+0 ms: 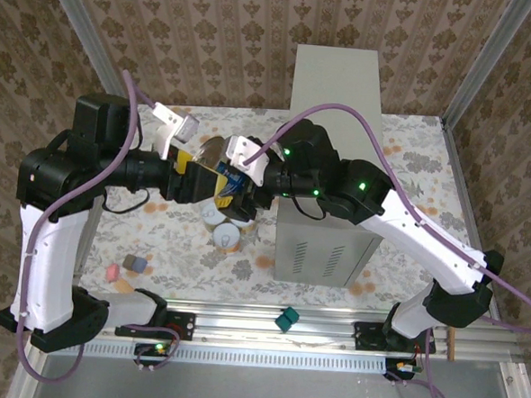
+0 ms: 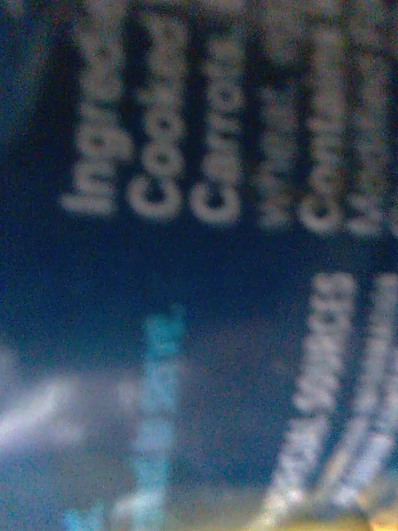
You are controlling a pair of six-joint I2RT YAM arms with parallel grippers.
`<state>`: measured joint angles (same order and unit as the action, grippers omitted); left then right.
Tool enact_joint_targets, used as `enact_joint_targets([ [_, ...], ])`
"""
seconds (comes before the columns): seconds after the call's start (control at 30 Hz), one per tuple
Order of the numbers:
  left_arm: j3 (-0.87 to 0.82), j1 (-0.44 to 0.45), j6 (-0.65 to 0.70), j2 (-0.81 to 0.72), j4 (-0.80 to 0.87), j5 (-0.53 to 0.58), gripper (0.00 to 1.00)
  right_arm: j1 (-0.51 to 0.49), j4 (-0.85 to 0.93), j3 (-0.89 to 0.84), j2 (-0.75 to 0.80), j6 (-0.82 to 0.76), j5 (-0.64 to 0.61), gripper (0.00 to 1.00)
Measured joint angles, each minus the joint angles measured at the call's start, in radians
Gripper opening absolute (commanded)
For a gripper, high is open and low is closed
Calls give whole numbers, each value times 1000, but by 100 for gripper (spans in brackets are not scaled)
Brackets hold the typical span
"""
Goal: Place and organize the canned foods onto the counter
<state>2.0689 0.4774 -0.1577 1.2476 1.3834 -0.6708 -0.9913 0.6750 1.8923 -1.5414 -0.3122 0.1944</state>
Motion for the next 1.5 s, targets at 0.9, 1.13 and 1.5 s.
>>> enact_joint_targets([
  [0.9, -37, 0, -34, -90, -230, -34, 100, 111, -95, -249, 151, 237, -114, 63],
  [1.13, -161, 0, -35, -176, -289, -33, 100, 232, -269, -502, 403, 278, -162, 63],
  [1.5, -280, 0, -53, -196, -356, -33, 100, 352, -515, -810, 648, 298, -237, 70],
])
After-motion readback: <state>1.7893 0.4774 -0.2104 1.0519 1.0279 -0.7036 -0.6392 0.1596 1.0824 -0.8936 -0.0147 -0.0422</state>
